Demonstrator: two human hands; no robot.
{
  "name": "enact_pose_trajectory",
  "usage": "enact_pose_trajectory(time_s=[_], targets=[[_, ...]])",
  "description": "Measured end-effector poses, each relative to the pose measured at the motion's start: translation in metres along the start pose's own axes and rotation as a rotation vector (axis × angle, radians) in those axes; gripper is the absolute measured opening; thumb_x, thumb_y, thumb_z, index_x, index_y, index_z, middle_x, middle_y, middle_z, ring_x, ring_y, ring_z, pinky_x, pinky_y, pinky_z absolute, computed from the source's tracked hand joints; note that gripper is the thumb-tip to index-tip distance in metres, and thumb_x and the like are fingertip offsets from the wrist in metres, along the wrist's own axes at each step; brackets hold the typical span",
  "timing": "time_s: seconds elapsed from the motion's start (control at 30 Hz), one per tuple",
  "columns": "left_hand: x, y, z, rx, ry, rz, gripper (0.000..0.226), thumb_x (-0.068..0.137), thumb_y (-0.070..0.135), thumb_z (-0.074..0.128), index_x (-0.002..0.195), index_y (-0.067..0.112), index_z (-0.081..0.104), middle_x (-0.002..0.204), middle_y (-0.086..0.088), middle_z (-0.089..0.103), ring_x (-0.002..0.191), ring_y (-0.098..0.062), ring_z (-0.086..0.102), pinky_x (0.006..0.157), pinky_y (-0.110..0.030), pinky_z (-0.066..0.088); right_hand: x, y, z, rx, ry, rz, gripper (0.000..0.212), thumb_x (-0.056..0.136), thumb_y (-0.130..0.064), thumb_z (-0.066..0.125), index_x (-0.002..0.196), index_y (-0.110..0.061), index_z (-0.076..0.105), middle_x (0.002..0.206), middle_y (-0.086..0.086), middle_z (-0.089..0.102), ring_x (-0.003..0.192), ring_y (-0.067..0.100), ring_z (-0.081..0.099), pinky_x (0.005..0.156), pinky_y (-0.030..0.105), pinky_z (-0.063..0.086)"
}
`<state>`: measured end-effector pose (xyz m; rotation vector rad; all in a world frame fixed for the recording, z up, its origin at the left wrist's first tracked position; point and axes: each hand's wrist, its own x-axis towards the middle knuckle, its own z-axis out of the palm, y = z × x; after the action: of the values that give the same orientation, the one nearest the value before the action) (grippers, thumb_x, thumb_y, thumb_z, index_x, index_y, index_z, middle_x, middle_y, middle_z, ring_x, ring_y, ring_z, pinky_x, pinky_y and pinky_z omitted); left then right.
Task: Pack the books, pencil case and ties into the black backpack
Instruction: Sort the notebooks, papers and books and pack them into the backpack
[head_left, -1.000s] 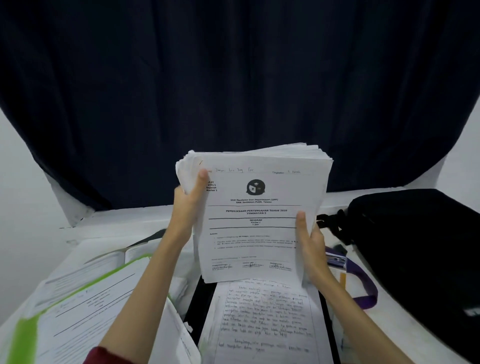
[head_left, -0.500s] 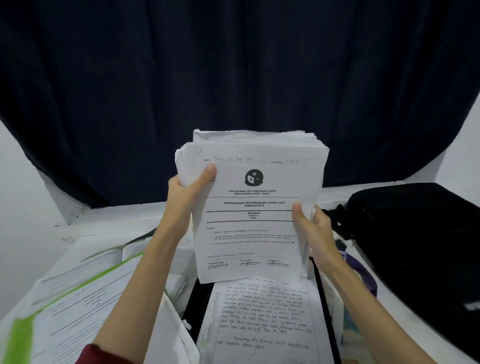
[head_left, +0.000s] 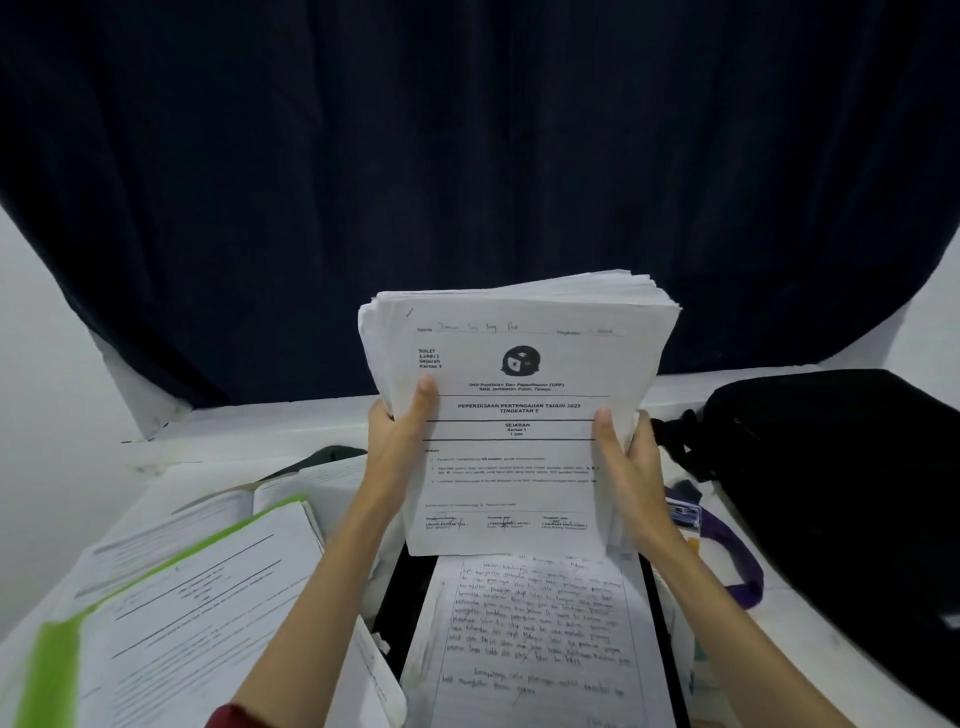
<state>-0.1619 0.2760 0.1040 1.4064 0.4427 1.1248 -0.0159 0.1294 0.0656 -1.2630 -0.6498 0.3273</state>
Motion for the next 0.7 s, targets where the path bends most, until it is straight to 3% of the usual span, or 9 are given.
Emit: enact_pose_trajectory(time_s=[0.1,0.2,0.27,0.33,0.4,0.47,0.53,0.6,0.7], targets=[[-0.004,-0.015,0.001,-0.006,0.049,0.025,0.052,0.08,0.065,0.046,0.105,0.021,0.06,0.09,0.011,0.071,0.087,-0.005,0.069,0.068,-0.016,0.054,-0.001,0.005,0.0,-0.004,0.066,-0.021,0.025,0.095,-0.034,0.049,0.115,-0.019,0.052,0.113,-0.007,0.063,0.093,-0.008,0.061,0.073,0.009,0.049],[-0.012,-0.025,0.009,0.015,0.125,-0.044,0.048,0.077,0.062,0.035,0.098,0.026,0.06,0.089,0.013,0.068,0.078,0.002,0.066,0.063,-0.01,0.051,-0.004,0.009,0.009,-0.091,0.114,-0.01,0.071,0.084,-0.068,0.043,0.134,-0.018,0.048,0.131,-0.004,0.058,0.12,0.008,0.053,0.105,0.035,0.042],[-0.011,-0.026,0.014,0.032,0.218,-0.054,0.046,0.077,0.065,0.036,0.094,0.03,0.06,0.088,0.013,0.067,0.08,0.002,0.066,0.064,-0.011,0.049,-0.004,0.007,0.014,-0.129,0.158,-0.005,0.1,0.07,-0.086,0.037,0.142,-0.016,0.04,0.139,-0.002,0.051,0.131,0.017,0.044,0.112,0.045,0.033],[-0.012,-0.026,0.019,0.072,0.32,-0.027,0.046,0.079,0.067,0.037,0.096,0.032,0.06,0.092,0.015,0.066,0.089,-0.002,0.063,0.075,-0.018,0.048,-0.004,0.009,0.016,-0.149,0.21,-0.006,0.106,0.067,-0.089,0.033,0.144,-0.016,0.037,0.143,0.0,0.047,0.135,0.02,0.038,0.113,0.048,0.03],[-0.018,-0.032,0.022,0.158,0.405,0.028,0.048,0.083,0.064,0.037,0.104,0.025,0.057,0.092,0.017,0.063,0.087,0.004,0.059,0.076,-0.015,0.045,-0.009,0.008,0.015,-0.194,0.237,-0.029,0.095,0.076,-0.082,0.031,0.144,-0.016,0.037,0.142,0.002,0.047,0.134,0.024,0.038,0.112,0.05,0.03],[-0.027,-0.041,0.023,0.242,0.4,0.085,0.04,0.088,0.056,0.039,0.106,0.023,0.05,0.09,0.019,0.06,0.078,0.011,0.058,0.066,-0.005,0.041,-0.013,0.01,0.013,-0.244,0.238,-0.07,0.068,0.091,-0.061,0.035,0.138,-0.013,0.043,0.133,0.002,0.055,0.125,0.023,0.047,0.108,0.047,0.036],[-0.03,-0.045,0.022,0.247,0.341,0.107,0.026,0.091,0.052,0.045,0.101,0.028,0.048,0.09,0.02,0.062,0.078,0.014,0.058,0.065,-0.004,0.042,-0.015,0.012,0.008,-0.244,0.214,-0.08,0.044,0.098,-0.043,0.039,0.127,-0.013,0.051,0.12,-0.005,0.061,0.111,0.007,0.055,0.1,0.029,0.044],[-0.029,-0.043,0.018,0.24,0.274,0.12,0.018,0.092,0.047,0.05,0.1,0.031,0.05,0.094,0.021,0.062,0.083,0.013,0.059,0.067,-0.004,0.043,-0.016,0.007,0.004,-0.217,0.176,-0.09,0.022,0.099,-0.033,0.043,0.115,-0.021,0.053,0.104,-0.017,0.062,0.093,-0.014,0.056,0.08,0.004,0.043],[-0.025,-0.034,0.013,0.274,0.229,0.165,0.016,0.094,0.035,0.056,0.101,0.02,0.054,0.094,0.017,0.062,0.082,0.014,0.058,0.067,-0.004,0.043,-0.012,0.006,0.001,-0.195,0.2,-0.118,0.015,0.097,-0.031,0.048,0.102,-0.021,0.057,0.096,-0.013,0.064,0.089,-0.003,0.059,0.073,0.003,0.043]])
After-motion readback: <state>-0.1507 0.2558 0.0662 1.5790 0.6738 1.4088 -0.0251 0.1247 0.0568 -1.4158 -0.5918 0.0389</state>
